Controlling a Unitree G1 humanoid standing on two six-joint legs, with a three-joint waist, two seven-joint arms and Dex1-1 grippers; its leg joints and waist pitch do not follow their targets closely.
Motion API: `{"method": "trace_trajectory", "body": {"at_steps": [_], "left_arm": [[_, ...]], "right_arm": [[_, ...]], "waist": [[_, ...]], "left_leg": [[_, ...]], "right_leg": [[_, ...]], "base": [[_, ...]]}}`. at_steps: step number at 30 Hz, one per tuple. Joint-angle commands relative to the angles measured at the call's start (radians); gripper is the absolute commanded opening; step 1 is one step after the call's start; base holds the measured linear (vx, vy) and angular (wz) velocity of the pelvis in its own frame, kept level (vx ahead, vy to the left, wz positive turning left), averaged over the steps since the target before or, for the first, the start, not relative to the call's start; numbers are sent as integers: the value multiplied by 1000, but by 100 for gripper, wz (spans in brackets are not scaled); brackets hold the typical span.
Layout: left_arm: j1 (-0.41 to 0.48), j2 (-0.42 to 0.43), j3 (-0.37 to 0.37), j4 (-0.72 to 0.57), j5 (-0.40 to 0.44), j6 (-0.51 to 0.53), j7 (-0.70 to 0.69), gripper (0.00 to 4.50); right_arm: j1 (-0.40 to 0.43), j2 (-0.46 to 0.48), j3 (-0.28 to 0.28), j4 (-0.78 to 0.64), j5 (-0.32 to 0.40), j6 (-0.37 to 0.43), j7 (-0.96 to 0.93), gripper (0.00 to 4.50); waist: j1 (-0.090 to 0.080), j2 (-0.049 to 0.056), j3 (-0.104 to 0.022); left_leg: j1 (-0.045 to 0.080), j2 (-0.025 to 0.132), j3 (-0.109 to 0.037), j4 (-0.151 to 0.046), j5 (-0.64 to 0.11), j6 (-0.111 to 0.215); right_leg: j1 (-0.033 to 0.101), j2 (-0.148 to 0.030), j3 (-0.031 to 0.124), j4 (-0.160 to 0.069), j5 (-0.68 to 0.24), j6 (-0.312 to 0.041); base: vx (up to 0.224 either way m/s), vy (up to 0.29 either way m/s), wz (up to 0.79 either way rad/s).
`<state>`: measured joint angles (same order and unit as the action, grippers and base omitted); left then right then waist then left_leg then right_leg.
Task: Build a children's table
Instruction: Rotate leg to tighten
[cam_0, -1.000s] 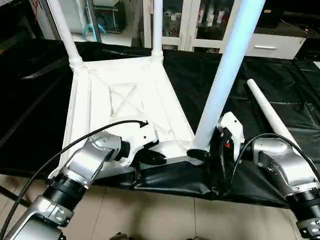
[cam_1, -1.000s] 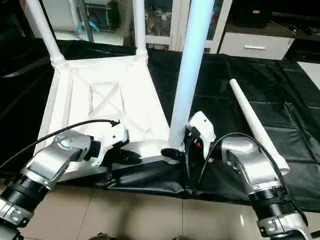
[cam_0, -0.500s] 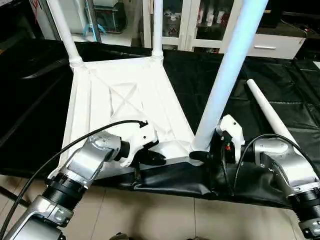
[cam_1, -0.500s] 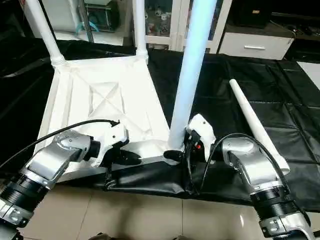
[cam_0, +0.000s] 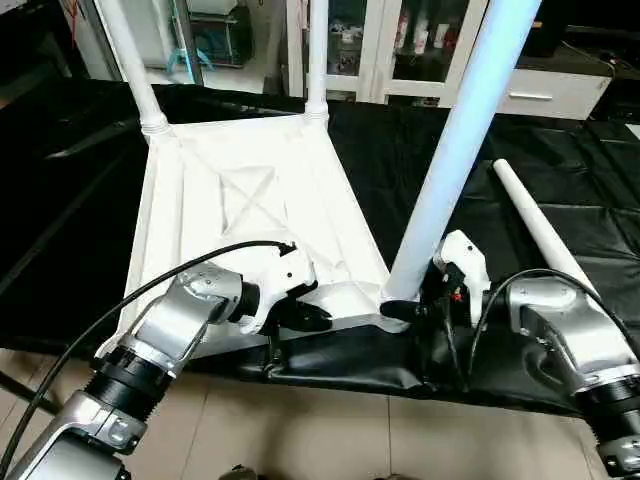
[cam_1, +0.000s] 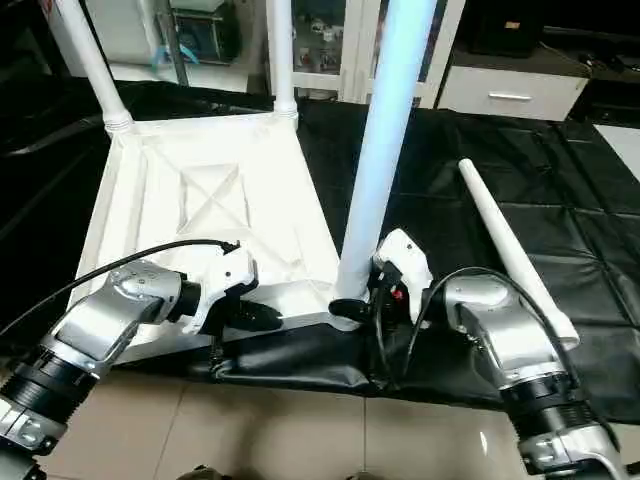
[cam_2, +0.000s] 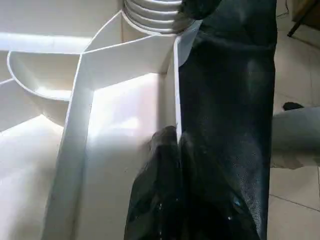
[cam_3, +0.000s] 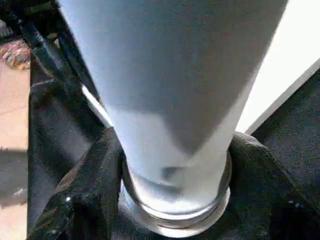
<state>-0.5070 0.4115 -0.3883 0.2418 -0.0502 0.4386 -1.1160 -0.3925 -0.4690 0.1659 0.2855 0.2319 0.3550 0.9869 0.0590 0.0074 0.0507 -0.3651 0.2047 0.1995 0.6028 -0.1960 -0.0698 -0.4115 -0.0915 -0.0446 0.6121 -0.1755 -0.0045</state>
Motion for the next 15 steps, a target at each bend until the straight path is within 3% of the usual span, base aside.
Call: {"method": "trace_trajectory", "body": {"at_steps": [1,4,5,7,10,11,14,15], "left_arm": [[0,-40,-22,7,-7,6,16,0],[-30,-119,9,83,17,8,149,0],[-40,-142,15,105,25,11,186,0],[-52,-165,22,129,30,15,221,0],[-119,-259,59,272,72,-14,412,0],[-137,-281,71,308,80,-24,457,0],[-180,-328,100,387,90,-50,565,0],[-209,-353,109,444,108,-81,636,0]], "right_arm": [[-26,31,-32,64,-41,-18,-133,264],[-59,151,-96,160,-50,-20,-365,264],[-67,184,-108,182,-52,-19,-422,264],[-76,214,-113,205,-61,-28,-476,264],[-137,334,-142,332,-93,-74,-712,264],[-154,354,-146,366,-104,-85,-763,263],[-194,391,-155,444,-121,-103,-870,263],[-224,415,-168,500,-126,-117,-934,263]], "waist": [[-6,0,-63],[-16,-3,-63],[-29,-2,-56],[-32,-6,-59],[-37,-6,-56],[-36,-9,-57],[-36,-8,-56],[-34,-10,-59]], "left_leg": [[8,17,-11,-73,-200,19],[11,17,-15,-77,-246,-5],[8,13,-16,-80,-272,-18],[6,13,-22,-83,-291,-25],[17,7,-19,-79,-314,-32],[22,6,-21,-80,-337,-33],[22,6,-19,-80,-354,-23],[23,6,-21,-81,-350,-25]], "right_leg": [[51,-37,29,-69,-174,-243],[50,-39,27,-79,-271,-212],[45,-38,27,-88,-337,-190],[50,-40,23,-91,-399,-154],[33,-39,23,-105,-454,-137],[31,-37,21,-108,-477,-125],[24,-36,21,-112,-478,-115],[29,-35,20,-109,-468,-111]], "base": [[0,0,0],[0,0,0],[0,0,0],[0,0,0],[0,0,0],[0,0,0],[0,0,0],[0,0,0]]}}
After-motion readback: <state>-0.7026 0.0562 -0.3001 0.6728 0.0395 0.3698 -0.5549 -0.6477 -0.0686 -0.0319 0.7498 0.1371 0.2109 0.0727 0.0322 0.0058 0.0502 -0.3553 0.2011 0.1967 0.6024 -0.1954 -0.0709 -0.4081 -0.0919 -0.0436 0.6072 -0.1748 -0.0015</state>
